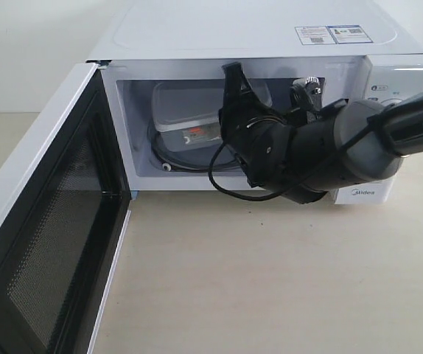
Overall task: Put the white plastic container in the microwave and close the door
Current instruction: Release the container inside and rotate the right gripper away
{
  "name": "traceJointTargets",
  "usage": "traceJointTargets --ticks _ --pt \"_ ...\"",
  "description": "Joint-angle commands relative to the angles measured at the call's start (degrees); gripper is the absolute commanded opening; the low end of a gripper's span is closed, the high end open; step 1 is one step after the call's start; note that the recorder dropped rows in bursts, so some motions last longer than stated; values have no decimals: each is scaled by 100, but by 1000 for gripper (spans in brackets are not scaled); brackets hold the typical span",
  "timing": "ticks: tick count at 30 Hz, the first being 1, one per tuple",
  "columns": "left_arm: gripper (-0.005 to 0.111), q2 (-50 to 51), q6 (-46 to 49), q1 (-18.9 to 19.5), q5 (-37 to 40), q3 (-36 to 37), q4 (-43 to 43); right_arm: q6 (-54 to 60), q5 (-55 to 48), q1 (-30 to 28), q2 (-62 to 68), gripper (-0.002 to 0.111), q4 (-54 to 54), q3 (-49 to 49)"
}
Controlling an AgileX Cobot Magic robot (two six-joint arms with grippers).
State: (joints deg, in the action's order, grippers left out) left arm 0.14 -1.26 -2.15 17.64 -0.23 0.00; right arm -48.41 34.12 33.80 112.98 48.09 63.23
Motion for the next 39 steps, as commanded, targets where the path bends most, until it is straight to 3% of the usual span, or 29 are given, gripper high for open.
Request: traceJointTargets --ticks 1,4,6,10,13,17,22,23,29,33,39 --pt "4 -14 1 -12 -41 23 -44 174 49 -15 -41 0 -71 31" --pt "4 -14 1 -12 -41 23 -44 185 31 -15 -41 1 -71 31" --pt "4 -14 1 -12 -41 23 -44 185 31 -15 -41 7 -61 31" --pt "4 -14 1 -12 -41 23 -44 185 31 -15 -41 38 66 31" --pt "4 -14 1 -12 -41 23 -44 185 18 -15 -41 53 127 31" --pt "4 -14 1 -12 -41 23 -44 185 -85 -15 -73 44 70 31" --pt "4 -14 1 -12 -41 23 -44 1011 -1148 -15 -407 2 -447 7" --pt "4 -14 1 -12 -41 23 -44 1379 -1411 -15 -468 0 -696 7" --pt "4 -14 1 -12 -41 23 -44 3087 -2290 5 -539 0 -2217 7" --pt "4 -14 1 -12 -53 23 -44 3854 -1924 5 -298 0 -2177 7" --pt "4 -14 1 -12 -53 23 -44 3940 -1024 5 155 0 -2165 7"
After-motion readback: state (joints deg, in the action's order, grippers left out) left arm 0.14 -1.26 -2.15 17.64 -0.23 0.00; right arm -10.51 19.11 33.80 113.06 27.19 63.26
